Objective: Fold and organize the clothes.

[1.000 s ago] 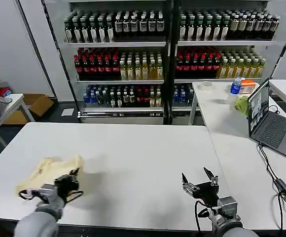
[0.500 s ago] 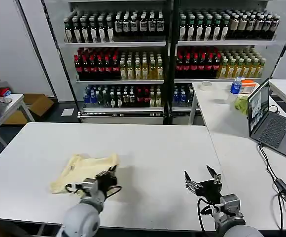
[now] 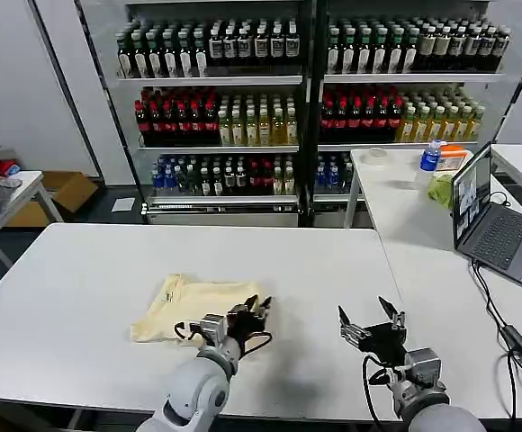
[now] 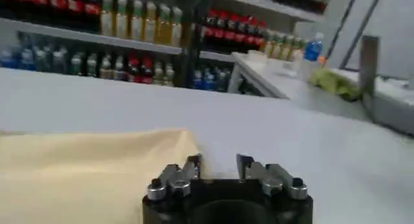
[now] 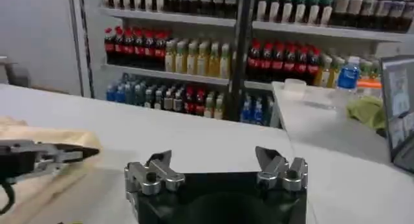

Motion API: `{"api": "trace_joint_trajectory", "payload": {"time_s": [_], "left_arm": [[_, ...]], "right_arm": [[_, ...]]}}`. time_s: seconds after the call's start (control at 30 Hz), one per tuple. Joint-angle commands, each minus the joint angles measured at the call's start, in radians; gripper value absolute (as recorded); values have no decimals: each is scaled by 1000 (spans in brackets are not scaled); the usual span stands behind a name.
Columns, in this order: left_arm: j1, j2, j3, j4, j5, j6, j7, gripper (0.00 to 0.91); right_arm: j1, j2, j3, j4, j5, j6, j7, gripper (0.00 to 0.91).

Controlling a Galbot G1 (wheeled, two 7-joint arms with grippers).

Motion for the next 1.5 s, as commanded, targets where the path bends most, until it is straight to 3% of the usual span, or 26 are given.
{"api": "trace_joint_trajectory", "payload": {"time_s": [0.03, 0.17, 0.27, 0.33, 0.5, 0.63, 0.73, 0.8, 1.0, 1.3, 1.33, 1.4, 1.47, 1.5], "left_arm": [[94, -1, -140, -186, -239, -38, 59, 907], [205, 89, -301, -291, -235, -69, 61, 907], [312, 151, -435, -336, -126, -110, 70, 907], [380, 180, -549, -353, -104, -123, 70, 907], [466, 168, -666, -396, -95, -134, 56, 907], [517, 137, -695, -432, -93, -136, 49, 907], [538, 116, -704, -453, -93, -137, 47, 907], [547, 108, -706, -461, -92, -137, 45, 907], [582, 90, -706, -482, -82, -142, 45, 907], [601, 77, -703, -491, -77, -143, 43, 907], [600, 75, -702, -492, -76, -143, 42, 907], [602, 74, -700, -494, -75, -143, 42, 907], [604, 74, -699, -496, -74, -143, 42, 907], [604, 75, -698, -496, -74, -143, 42, 907]], "right_arm": [[32, 3, -23, -9, 8, 49, -2, 907], [59, 6, -48, -26, 2, 63, -1, 907], [105, 15, -90, -49, 2, 56, 4, 907], [171, 42, -148, -85, 46, 31, 14, 907], [307, 150, -282, -198, 163, -1, 75, 907], [430, 255, -410, -325, 209, -13, 130, 907], [498, 355, -456, -436, 237, -27, 180, 907], [518, 395, -472, -473, 251, -27, 183, 907], [565, 495, -481, -589, 307, -26, 203, 907], [589, 572, -454, -700, 347, -18, 217, 907], [590, 579, -450, -709, 350, -15, 221, 877], [590, 586, -441, -724, 353, -8, 226, 635], [588, 589, -431, -732, 362, -2, 232, 504], [587, 588, -428, -735, 362, 3, 234, 353]]}}
